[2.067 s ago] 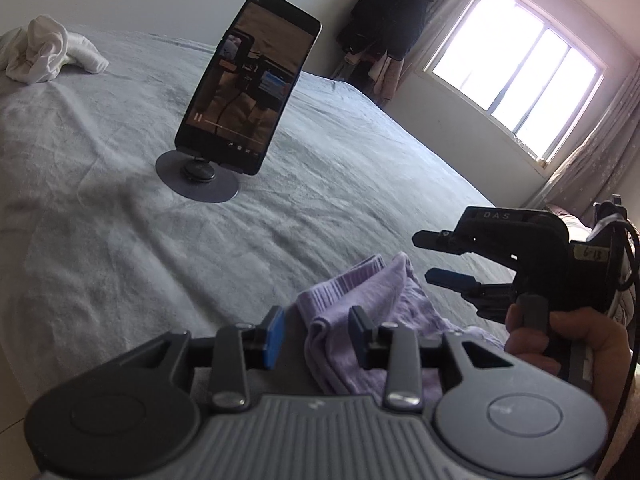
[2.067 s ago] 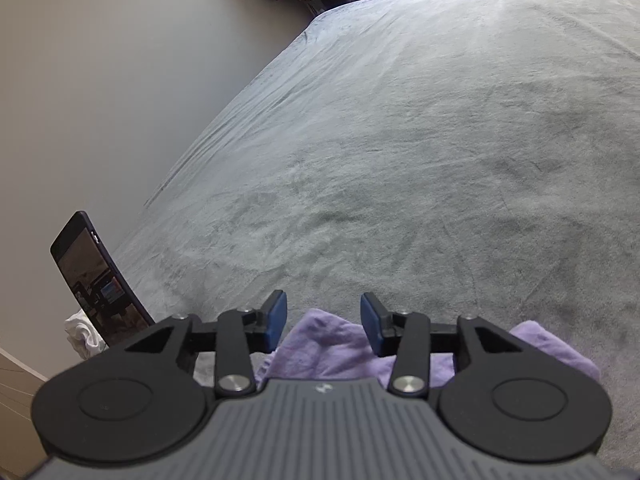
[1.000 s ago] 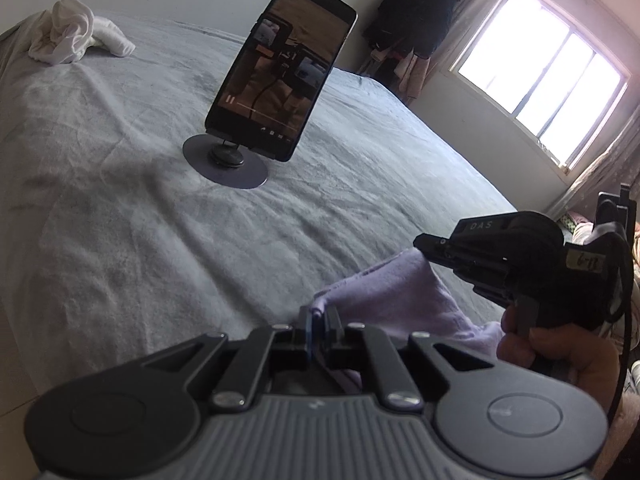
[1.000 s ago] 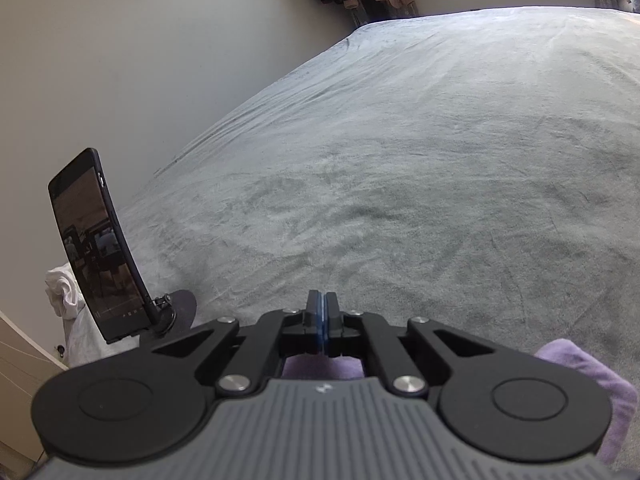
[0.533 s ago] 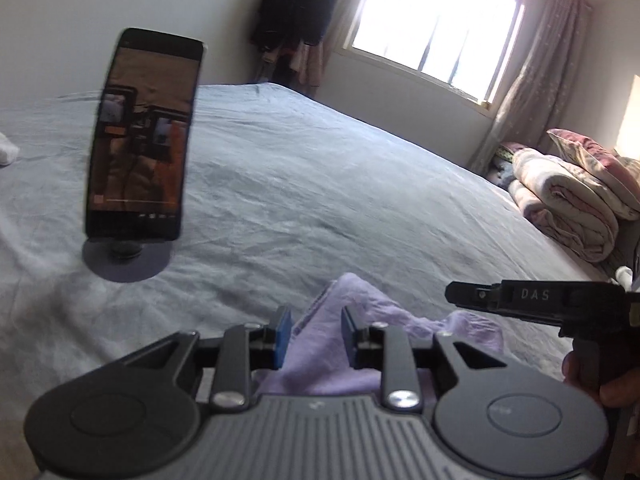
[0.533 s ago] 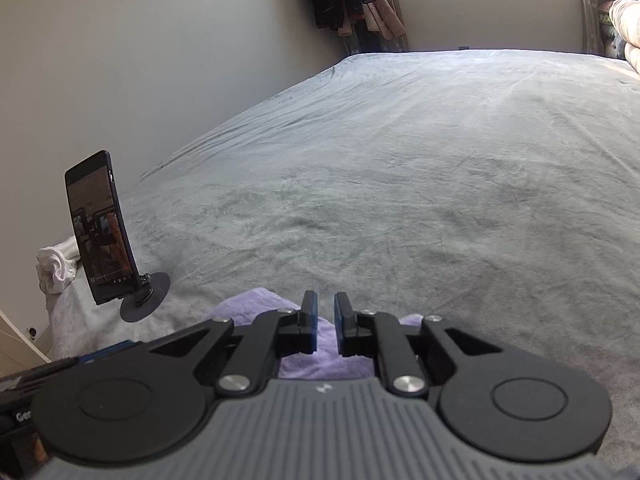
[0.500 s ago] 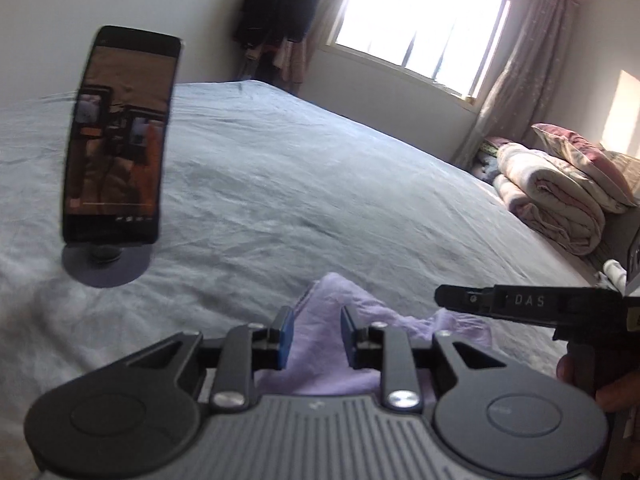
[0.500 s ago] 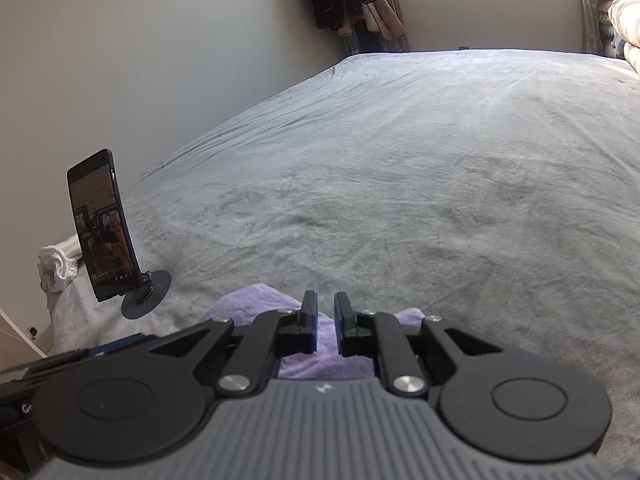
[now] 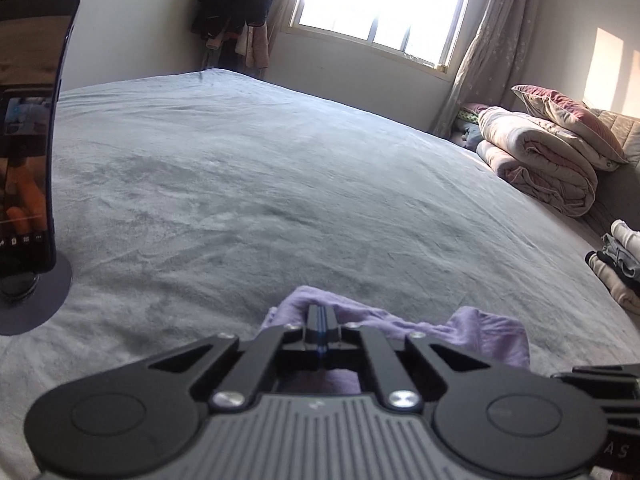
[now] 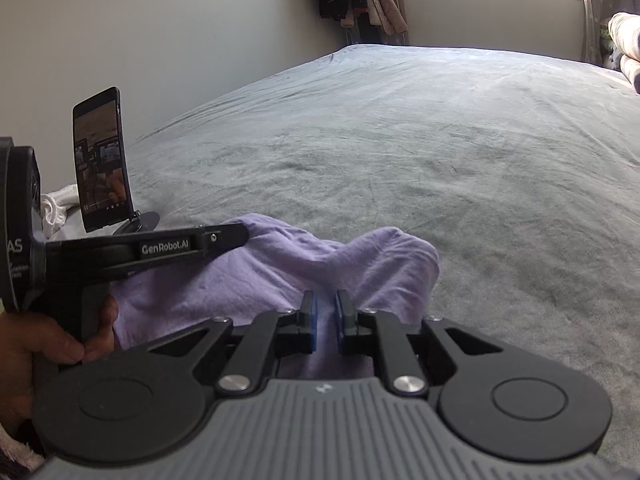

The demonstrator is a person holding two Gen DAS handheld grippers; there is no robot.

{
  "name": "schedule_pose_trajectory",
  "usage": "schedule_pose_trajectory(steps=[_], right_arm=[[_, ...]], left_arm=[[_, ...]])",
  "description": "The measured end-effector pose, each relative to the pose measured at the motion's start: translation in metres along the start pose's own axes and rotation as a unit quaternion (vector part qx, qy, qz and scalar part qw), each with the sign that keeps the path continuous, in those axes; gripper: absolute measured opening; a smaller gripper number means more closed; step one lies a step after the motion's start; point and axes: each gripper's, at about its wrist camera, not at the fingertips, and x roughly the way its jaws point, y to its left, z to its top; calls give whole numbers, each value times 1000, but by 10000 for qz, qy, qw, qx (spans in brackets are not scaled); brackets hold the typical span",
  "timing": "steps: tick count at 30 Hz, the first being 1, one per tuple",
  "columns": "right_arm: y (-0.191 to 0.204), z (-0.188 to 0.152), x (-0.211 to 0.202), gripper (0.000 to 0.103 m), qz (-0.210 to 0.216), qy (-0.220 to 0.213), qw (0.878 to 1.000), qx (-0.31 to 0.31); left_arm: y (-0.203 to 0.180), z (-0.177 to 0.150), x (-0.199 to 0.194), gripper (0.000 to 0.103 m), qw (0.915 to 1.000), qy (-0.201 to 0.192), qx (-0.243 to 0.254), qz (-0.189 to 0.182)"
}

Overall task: Fold clothes
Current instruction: 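Open both grippers and release the folded lavender garment, then press the folded lavender garment flat with both open grippers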

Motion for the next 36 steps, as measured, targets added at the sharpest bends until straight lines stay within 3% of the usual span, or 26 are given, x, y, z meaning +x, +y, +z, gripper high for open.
schedule_pose_trajectory(steps=[4, 7, 9, 14, 16, 19, 22, 25, 30, 31, 32, 33, 34, 36], right_arm=[[-2, 3, -6, 18, -3, -68, 10000, 33], [0, 12, -1, 30, -12, -133, 9999, 6], [0, 17, 6, 30, -10, -79, 10000, 24], [-6, 26, 20, 29, -170, -9, 9998, 119], [-8, 29, 25, 24, -233, 18, 9996, 157], [-11, 34, 34, 23, -329, 60, 9992, 215], [-18, 31, 22, 34, -469, -37, 9981, 408], [-26, 27, 7, 37, -617, -161, 9960, 627], [-36, 14, -5, 45, -793, -219, 9920, 954], [-37, 12, -3, 45, -743, -175, 9917, 1037], [-37, 9, -1, 45, -700, -130, 9914, 1097], [-37, 6, 2, 38, -693, -111, 9912, 1121], [-36, 4, 4, 20, -704, -116, 9912, 1114], [-33, 2, 4, 9, -757, -196, 9911, 1073]], left_arm=[[-6, 4, -12, 3, 9997, -150, 87, -181], [-10, 7, -16, 4, 9985, -176, 191, -475], [-14, 7, -11, 4, 9982, -99, 258, -534], [-13, 3, 8, 4, 9993, 116, 298, -192], [-7, 3, 8, 4, 9997, 112, 162, -176], [1, 8, 2, 5, 9995, 39, -90, -293], [11, 13, -2, 18, 9990, -40, -312, -315], [13, 17, 0, 38, 9993, -65, -349, -97], [15, 15, 10, 36, 9991, 108, -393, 93], [15, 14, 11, 26, 9990, 128, -426, 100], [16, 13, 13, 23, 9988, 148, -459, 106], [17, 12, 14, 18, 9986, 168, -492, 113], [18, 12, 13, 12, 9984, 129, -537, 138], [19, 11, 9, 8, 9978, 0, -637, 165]])
